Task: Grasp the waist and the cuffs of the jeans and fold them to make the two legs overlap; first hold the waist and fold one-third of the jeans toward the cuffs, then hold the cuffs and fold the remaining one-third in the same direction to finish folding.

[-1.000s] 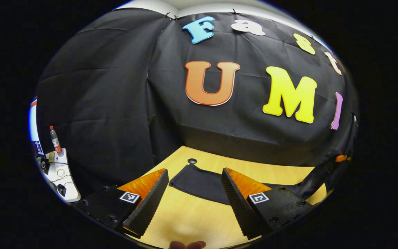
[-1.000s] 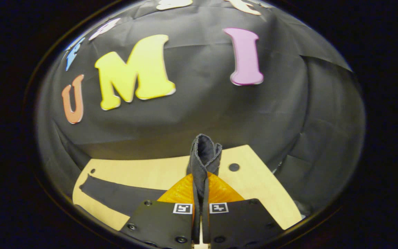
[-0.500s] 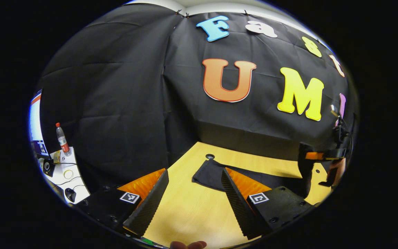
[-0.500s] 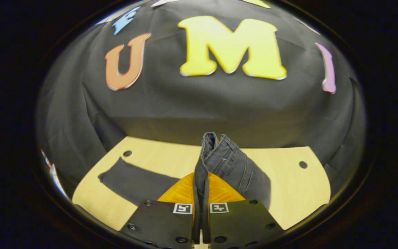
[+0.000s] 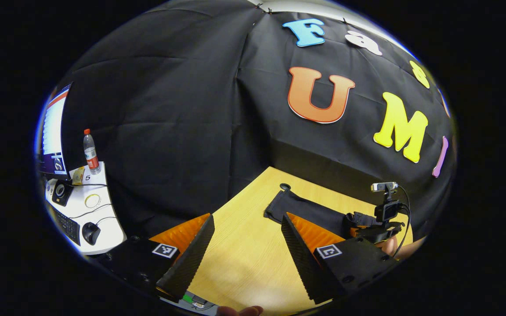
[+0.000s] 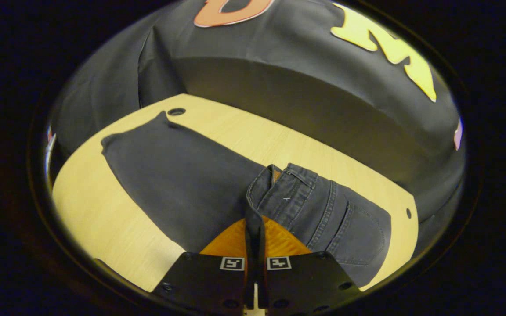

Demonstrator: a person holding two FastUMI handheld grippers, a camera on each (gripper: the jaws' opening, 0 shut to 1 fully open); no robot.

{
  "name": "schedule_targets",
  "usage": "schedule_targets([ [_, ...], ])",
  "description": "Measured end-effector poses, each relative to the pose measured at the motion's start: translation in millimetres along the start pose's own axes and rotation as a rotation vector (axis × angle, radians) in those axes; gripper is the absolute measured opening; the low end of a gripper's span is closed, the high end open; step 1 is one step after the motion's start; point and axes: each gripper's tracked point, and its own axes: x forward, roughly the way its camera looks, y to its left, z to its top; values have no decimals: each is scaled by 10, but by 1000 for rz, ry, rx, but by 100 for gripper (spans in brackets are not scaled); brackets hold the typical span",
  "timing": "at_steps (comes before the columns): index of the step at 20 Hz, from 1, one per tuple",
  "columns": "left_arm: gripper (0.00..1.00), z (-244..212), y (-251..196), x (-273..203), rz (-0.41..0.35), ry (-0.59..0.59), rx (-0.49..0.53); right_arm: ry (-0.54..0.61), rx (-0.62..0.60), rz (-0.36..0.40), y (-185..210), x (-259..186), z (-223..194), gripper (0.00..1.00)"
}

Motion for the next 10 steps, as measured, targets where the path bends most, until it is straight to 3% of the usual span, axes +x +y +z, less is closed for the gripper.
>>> schedule_targets([
  [1,99,-1,31,20,1,1,-3,-2,-11,-6,36,-4,-9,5],
  [4,99,-19,30,58,-21,27,-40,-14,18,57,157,-61,61,21],
  [6,99,-38,15,129,-36,38,-57,-48,61,109,237,-205,148,60],
  [8,99,-25,-7,199,-62,45,-65,-102,77,94,151,-385,291,99],
  [10,99,-28,-72,249,-101,49,-81,-139,98,89,46,-622,367,99],
])
